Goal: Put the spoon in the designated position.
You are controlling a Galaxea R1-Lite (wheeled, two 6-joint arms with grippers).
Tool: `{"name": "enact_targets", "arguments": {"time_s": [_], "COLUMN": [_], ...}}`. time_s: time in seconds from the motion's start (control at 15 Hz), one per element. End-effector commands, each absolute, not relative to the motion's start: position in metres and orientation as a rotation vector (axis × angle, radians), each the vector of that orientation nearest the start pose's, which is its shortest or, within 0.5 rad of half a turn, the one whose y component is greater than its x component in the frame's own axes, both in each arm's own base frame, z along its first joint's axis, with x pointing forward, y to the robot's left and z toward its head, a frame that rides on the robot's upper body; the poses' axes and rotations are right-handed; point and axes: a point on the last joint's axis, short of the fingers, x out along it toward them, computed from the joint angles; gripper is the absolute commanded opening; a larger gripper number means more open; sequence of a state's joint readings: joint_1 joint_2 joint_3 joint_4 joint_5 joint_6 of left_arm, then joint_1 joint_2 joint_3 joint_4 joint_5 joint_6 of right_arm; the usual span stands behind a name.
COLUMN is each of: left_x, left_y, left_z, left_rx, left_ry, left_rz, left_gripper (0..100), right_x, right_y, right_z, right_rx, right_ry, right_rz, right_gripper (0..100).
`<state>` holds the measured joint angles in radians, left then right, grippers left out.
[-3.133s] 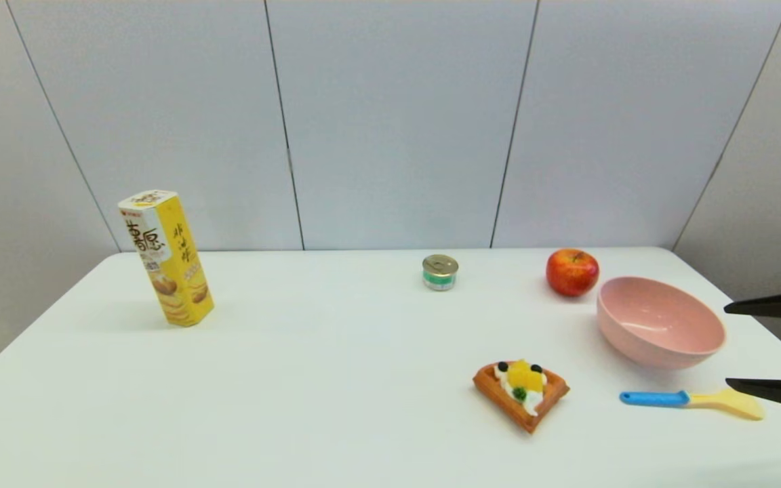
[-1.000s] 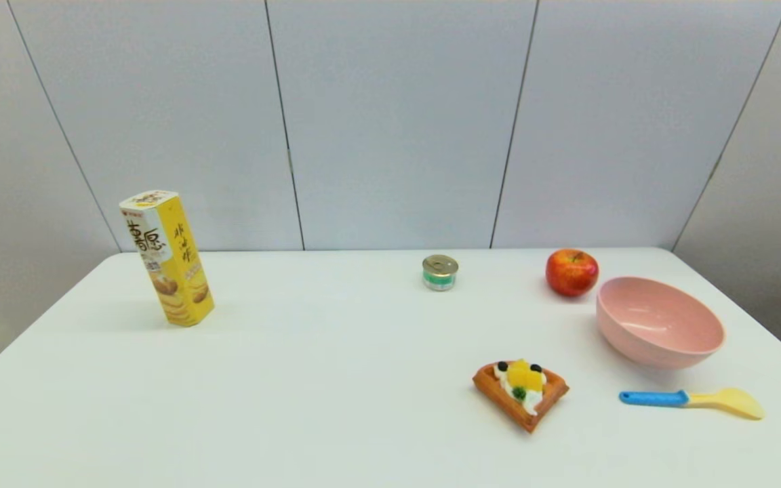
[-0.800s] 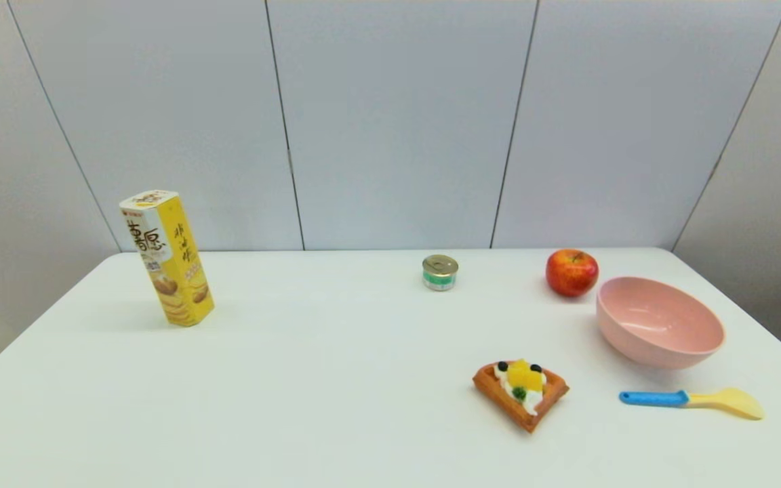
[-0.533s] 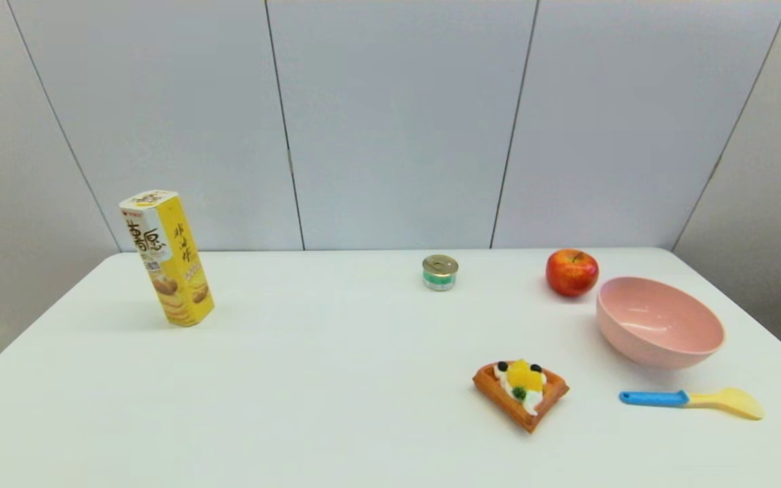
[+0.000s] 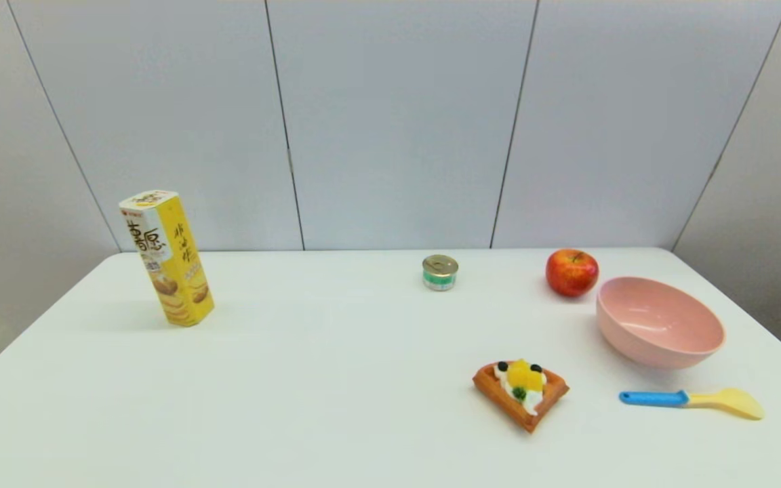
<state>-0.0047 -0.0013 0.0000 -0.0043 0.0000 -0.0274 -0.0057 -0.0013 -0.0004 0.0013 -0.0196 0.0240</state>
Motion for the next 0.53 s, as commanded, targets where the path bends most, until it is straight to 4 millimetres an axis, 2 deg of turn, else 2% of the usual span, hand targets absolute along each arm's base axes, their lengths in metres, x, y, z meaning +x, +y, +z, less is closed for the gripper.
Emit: {"name": "enact_targets", "arguments": {"time_s": [0.07,0.53], "left_x": [-0.0227,-0.0227], "left_y": [0.0001,0.0001], "left_z": [0.0757,0.0757], "left_rx": [-0.028,-0.029], "left_ry": [-0.005,-0.005], "left_rz": [-0.005,-0.005], "left_gripper": [100,100], "right_x": [-0.0228,-0.0228], "right_y": [-0.0003,-0.0004], "right_z": [0.0752,0.0753], "right_rx": [0.025,0.023], "right_ry": [0.003,0.001], "right_rz": [-0.028,-0.031], "right_gripper": [100,100]}}
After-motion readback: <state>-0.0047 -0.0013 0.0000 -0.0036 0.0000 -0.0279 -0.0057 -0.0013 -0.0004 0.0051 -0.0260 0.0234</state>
